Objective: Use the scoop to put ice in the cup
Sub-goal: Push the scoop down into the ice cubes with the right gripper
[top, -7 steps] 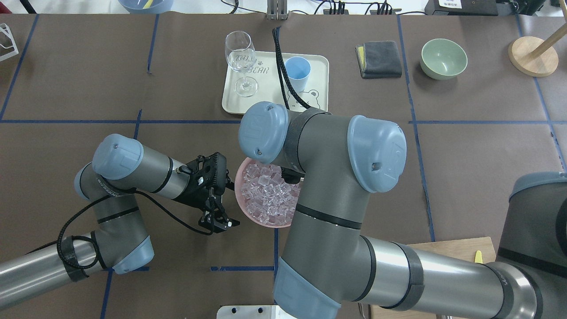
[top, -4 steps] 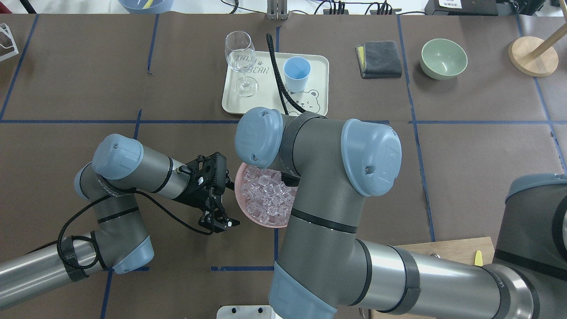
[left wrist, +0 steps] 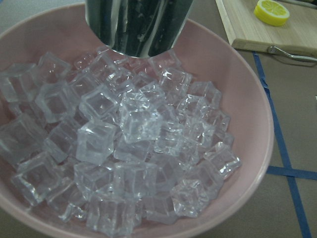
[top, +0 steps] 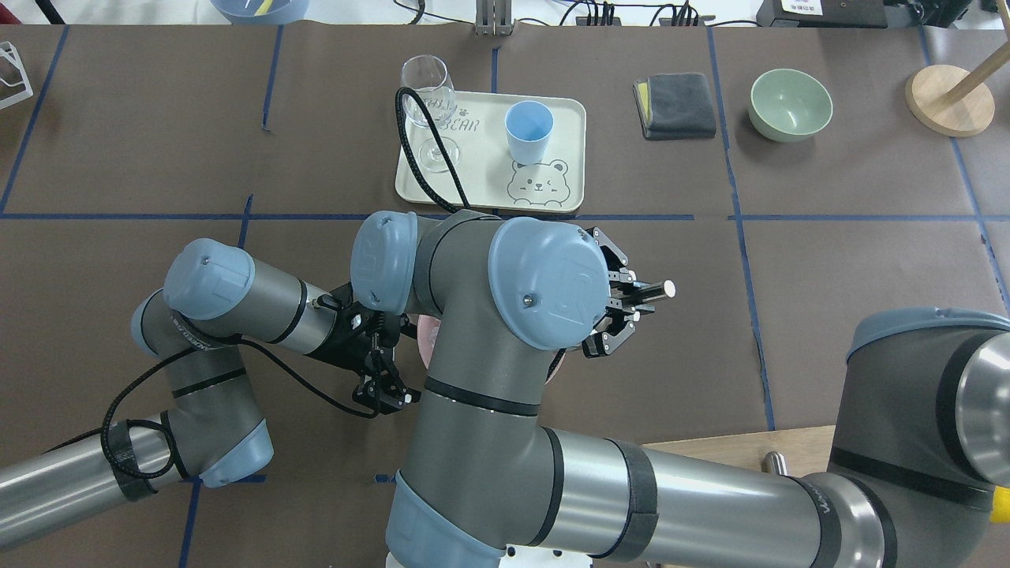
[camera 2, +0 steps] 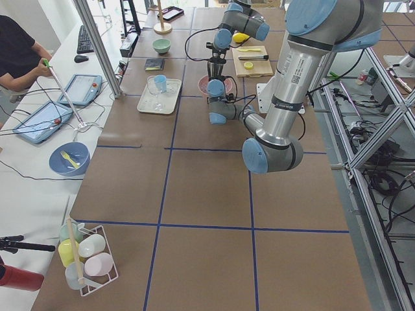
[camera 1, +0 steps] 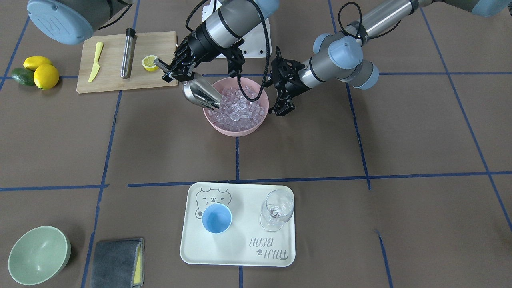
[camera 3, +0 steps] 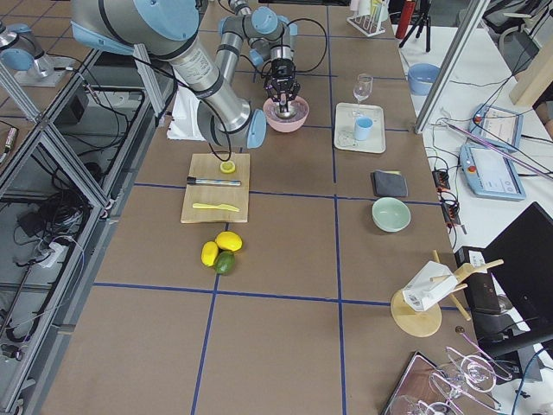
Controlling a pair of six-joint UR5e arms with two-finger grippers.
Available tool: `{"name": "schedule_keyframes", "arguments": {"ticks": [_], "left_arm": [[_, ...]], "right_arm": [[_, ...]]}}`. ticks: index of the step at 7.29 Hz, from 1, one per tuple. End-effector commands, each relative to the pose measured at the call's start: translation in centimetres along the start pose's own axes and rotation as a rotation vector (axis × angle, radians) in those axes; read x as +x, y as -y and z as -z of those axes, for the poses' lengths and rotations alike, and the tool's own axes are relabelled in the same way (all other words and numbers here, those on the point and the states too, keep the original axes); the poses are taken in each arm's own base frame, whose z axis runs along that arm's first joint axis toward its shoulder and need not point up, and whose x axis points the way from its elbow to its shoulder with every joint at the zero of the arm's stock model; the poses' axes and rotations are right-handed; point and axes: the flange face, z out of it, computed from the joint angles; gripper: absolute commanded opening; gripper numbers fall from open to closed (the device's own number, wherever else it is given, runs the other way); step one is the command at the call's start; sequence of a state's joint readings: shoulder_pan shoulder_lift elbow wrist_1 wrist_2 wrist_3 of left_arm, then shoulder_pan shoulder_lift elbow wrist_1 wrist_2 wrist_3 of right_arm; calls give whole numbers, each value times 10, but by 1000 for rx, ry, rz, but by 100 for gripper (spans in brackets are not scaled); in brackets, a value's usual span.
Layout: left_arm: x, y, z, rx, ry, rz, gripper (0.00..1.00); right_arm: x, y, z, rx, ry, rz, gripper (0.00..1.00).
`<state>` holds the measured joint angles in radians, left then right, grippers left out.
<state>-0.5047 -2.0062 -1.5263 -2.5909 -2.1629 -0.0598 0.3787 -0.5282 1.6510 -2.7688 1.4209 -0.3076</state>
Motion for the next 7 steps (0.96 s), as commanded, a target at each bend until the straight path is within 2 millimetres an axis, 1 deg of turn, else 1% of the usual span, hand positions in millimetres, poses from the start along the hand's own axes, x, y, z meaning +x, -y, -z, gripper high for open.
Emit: {"name": "schedule_keyframes", "arguments": {"ticks": [1,2,4,5,6,7], "left_arm": [[0,-1,0,-1,0,1,100],[0,-2,0,-2,-1,2,100],[0,-3,0,-4,0,2,100],[-1,-3,1,-3,2,3,100],[-1,-3,1,-3,2,3,100],[0,-3,0,-4,0,2,100]], "right_arm": [[-5,10,-1,9,-12,2,0],[-12,21,-10,38,-23,3,0],[-11,24,-11,67,-28,-3,0],[-12,29,-23,99,-35,-8,0],[-13,30,-30,128,-40,-12,0],[-19,17,-43,186,-55,-22,0]]}}
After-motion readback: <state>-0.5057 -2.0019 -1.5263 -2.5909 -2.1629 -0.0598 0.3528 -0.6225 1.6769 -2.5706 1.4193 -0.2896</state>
